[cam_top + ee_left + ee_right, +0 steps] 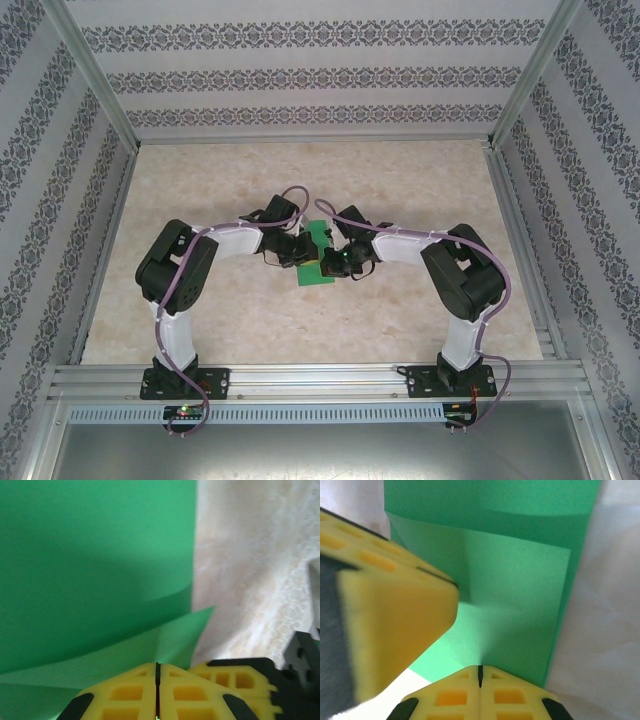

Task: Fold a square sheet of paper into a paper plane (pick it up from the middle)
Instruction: Fold the triangle a second time at the center of the table.

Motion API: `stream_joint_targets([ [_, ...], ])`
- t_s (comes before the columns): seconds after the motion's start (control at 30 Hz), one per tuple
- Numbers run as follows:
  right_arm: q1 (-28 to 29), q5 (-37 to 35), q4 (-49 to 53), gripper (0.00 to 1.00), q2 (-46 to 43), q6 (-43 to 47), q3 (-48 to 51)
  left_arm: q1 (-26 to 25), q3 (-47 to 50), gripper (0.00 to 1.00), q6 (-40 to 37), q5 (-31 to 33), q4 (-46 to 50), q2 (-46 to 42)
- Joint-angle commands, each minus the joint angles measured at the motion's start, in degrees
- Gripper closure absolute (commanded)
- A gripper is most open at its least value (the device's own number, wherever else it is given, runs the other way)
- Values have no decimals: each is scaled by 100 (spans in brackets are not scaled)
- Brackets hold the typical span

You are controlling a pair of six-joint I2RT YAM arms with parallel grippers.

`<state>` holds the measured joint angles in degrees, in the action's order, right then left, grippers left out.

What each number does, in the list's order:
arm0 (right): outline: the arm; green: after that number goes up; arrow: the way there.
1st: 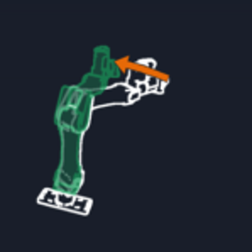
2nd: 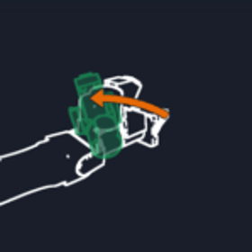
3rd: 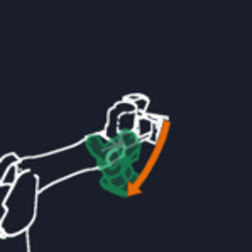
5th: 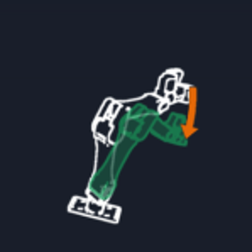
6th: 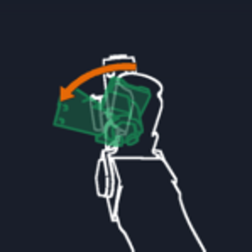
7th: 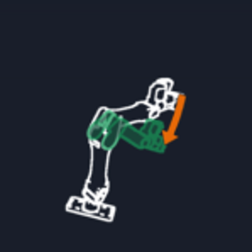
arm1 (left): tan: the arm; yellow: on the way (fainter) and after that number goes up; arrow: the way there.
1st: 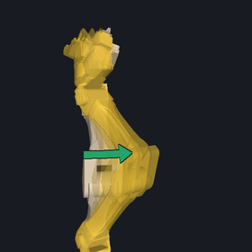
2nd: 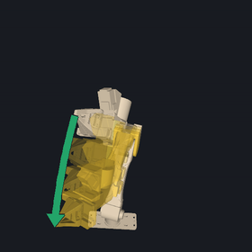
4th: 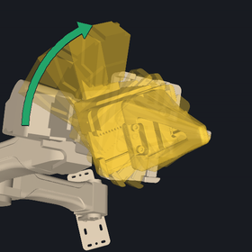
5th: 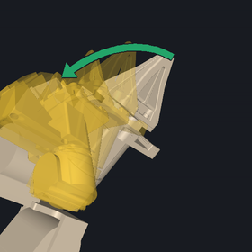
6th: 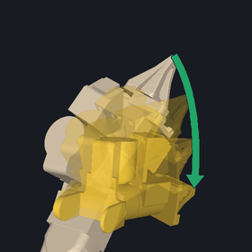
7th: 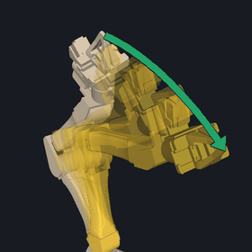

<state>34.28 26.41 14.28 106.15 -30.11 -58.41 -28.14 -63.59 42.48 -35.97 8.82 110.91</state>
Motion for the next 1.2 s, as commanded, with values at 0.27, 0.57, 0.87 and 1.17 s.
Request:
stream_joint_targets([
  [0.27,2,-138,155,100,182,-28,234,568,339,91,81,471,179,221],
  [0.57,-18,-136,150,100,240,-31,293,1187,220,91,-574,704,888,160],
  [0.87,-26,-107,105,100,284,-128,277,1347,359,87,-820,438,683,62],
  [1.17,34,236,-107,100,-401,-363,-207,1258,486,87,-892,-309,254,-139],
])
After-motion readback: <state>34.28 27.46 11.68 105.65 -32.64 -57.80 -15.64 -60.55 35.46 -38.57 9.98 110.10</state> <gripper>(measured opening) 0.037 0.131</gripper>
